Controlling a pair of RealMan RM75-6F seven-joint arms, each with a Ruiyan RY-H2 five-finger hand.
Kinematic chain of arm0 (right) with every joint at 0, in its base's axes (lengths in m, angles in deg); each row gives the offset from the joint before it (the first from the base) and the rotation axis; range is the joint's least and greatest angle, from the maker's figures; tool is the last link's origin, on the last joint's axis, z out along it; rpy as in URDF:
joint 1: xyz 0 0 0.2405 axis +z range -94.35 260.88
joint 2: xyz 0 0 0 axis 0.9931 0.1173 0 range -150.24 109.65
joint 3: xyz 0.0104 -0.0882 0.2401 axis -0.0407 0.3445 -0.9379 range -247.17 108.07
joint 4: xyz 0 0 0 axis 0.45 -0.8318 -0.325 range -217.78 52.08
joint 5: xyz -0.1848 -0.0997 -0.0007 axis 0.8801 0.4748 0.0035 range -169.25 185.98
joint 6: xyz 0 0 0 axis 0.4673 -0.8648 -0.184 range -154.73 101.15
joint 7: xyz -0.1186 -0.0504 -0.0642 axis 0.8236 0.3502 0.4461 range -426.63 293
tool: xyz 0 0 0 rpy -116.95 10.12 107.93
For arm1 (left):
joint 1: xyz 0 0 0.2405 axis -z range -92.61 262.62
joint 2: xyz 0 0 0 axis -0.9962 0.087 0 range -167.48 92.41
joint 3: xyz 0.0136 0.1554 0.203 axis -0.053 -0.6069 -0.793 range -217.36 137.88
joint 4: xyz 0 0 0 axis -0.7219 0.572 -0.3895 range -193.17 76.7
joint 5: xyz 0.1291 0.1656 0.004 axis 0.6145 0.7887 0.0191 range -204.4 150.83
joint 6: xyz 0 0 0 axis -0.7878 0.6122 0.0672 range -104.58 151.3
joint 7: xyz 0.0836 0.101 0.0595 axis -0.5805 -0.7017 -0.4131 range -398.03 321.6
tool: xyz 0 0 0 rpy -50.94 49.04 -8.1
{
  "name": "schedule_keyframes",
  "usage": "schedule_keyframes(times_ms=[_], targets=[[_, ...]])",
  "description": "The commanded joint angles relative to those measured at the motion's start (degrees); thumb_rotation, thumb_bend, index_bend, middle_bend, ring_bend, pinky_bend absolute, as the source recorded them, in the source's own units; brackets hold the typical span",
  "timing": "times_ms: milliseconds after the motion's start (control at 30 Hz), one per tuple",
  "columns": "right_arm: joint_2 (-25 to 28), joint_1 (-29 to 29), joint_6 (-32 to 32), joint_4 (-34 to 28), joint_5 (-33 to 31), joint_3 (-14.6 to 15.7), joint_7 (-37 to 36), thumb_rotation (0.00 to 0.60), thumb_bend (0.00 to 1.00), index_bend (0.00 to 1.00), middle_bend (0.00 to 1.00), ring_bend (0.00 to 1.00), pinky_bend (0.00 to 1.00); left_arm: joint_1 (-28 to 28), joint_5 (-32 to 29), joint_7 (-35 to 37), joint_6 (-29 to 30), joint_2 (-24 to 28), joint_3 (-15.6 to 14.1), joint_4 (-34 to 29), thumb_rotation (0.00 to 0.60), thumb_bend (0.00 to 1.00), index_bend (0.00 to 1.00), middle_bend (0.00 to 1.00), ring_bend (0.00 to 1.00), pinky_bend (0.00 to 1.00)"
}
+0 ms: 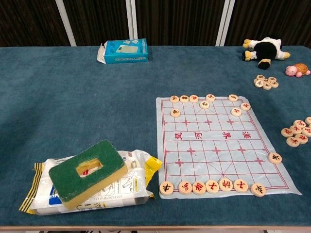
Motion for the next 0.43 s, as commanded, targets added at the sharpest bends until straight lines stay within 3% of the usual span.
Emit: schedule_keyframes(times_ms=[33, 167, 433], targets=[[-3.01, -12.88, 15.9, 8.34, 14.15, 7.74, -6.2, 0.6, 0.34, 0.15, 0.0, 0.0, 0.02, 0.1, 0.1, -0.12, -0.18, -0.1, -0.11, 0.05, 0.6, 0.05, 0.0, 0.0, 0.0, 0.06], [-8.02, -17.08, 21.27, 17.18, 20.5, 10.18, -2.35, 0.6, 0.35, 0.15, 0.0, 0.0, 0.02, 0.23, 0.03, 0.36, -0.24, -0.2, 0.08, 0.36, 0.6, 0.05, 0.0, 0.0, 0.0, 0.06], [-7.97, -17.72, 18.92, 17.73, 21.65, 9.91, -0.83, 0.6, 0.35, 0.15, 0.0, 0.0, 0.01, 0.34, 0.15, 0.52, -0.35, -0.23, 0.05, 0.64, 0.6, 0.05, 0.0, 0.0, 0.0, 0.06]])
